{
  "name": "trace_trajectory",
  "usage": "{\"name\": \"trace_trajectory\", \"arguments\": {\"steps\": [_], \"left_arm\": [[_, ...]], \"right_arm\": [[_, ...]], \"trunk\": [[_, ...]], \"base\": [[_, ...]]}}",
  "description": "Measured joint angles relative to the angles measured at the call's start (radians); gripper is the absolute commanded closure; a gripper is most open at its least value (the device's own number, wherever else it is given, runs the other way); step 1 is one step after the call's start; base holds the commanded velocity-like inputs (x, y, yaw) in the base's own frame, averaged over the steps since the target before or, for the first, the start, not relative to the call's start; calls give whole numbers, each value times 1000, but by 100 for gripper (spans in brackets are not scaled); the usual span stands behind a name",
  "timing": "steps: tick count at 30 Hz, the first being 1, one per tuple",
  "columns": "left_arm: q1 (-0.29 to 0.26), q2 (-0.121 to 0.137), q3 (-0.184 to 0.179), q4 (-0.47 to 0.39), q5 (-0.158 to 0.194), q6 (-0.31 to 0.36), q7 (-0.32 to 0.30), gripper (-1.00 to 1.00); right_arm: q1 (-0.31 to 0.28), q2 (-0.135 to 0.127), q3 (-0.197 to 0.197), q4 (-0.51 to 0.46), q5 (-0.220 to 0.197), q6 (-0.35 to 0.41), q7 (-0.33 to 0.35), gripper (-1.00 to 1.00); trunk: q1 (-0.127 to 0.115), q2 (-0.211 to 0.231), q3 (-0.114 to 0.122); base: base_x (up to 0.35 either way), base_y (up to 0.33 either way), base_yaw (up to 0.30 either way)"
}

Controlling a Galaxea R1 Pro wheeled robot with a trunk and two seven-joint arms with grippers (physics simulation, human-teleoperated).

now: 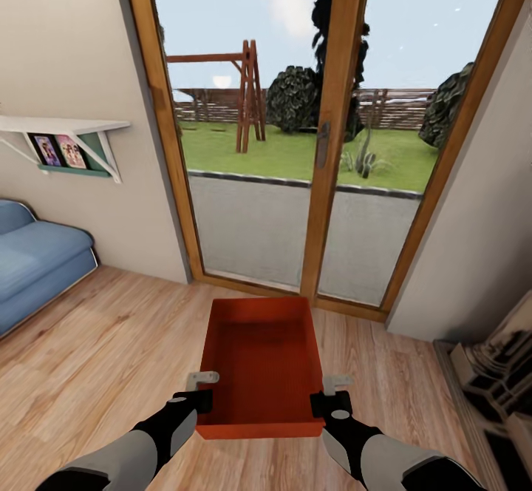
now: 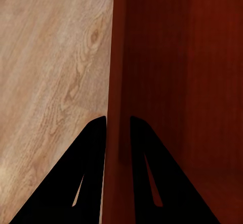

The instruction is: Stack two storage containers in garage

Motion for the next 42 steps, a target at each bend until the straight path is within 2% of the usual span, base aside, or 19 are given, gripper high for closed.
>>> {"name": "trace_trajectory", "arguments": {"steps": [11,13,14,18,42], "left_arm": [[0,0,-1,0,1,0,0,100],[0,1,-13,0,15,-1,2,100],[1,2,-31,0,38,-1,4,100],[1,2,-37,0,45,-2,5,100],[0,2,-36,0,43,-2,5,100]], "right_arm": [[0,0,0,0,0,0,0,100],[0,0,1,0,0,0,0,100],[0,0,3,0,-2,0,0,100],[0,0,4,0,-1,0,0,100],[0,0,4,1,-3,-1,0,100]], "trunk": [[0,0,18],[0,0,21],[0,0,22],[0,0,29],[0,0,67]], "base": [[0,0,0],[0,0,0],[0,0,0],[0,0,0],[0,0,0]]}}
